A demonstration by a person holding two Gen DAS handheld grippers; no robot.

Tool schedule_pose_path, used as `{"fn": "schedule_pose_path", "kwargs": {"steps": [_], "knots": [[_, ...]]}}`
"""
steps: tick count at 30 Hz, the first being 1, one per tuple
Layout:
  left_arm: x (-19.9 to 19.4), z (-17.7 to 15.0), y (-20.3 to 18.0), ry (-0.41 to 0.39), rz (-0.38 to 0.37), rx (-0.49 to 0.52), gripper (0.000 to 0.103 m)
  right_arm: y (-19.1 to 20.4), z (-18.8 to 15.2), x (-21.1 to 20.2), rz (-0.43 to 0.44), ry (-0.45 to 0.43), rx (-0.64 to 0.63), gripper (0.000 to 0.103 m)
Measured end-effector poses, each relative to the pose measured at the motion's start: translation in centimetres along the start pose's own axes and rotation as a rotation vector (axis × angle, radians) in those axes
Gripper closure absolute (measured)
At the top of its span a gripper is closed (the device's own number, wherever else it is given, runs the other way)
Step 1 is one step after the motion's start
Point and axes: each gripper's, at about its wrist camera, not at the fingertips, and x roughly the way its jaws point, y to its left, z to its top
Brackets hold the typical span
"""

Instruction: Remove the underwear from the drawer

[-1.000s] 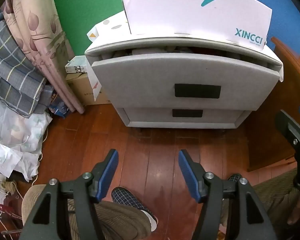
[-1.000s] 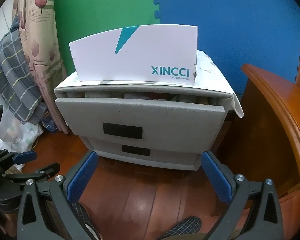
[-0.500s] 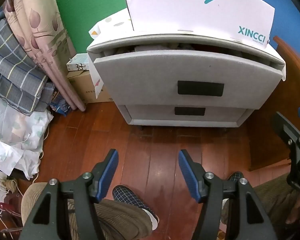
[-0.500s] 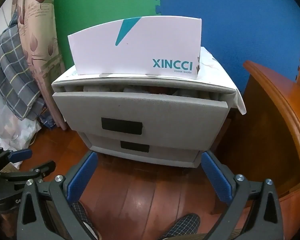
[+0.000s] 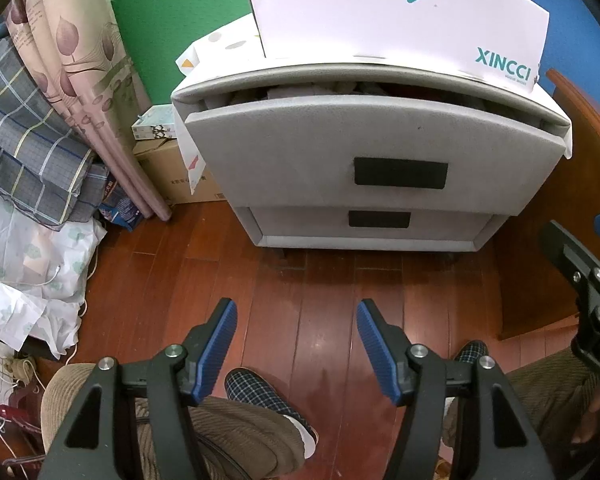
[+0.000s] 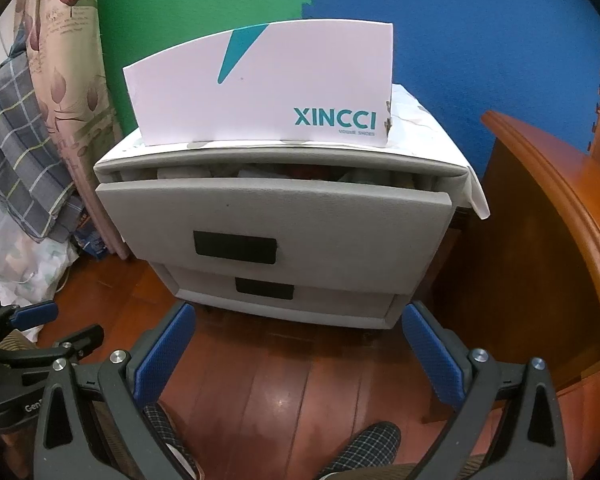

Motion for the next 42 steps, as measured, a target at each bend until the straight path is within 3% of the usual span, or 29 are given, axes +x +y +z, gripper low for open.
{"fn": "schedule_pose_path", "kwargs": {"steps": [42], "knots": [[0.08,0.68,0.21,0.006,-0.010,-0.009,0.039,-0.20,-0.05,0.35,-0.009,0.018,0.019,0.001]]}}
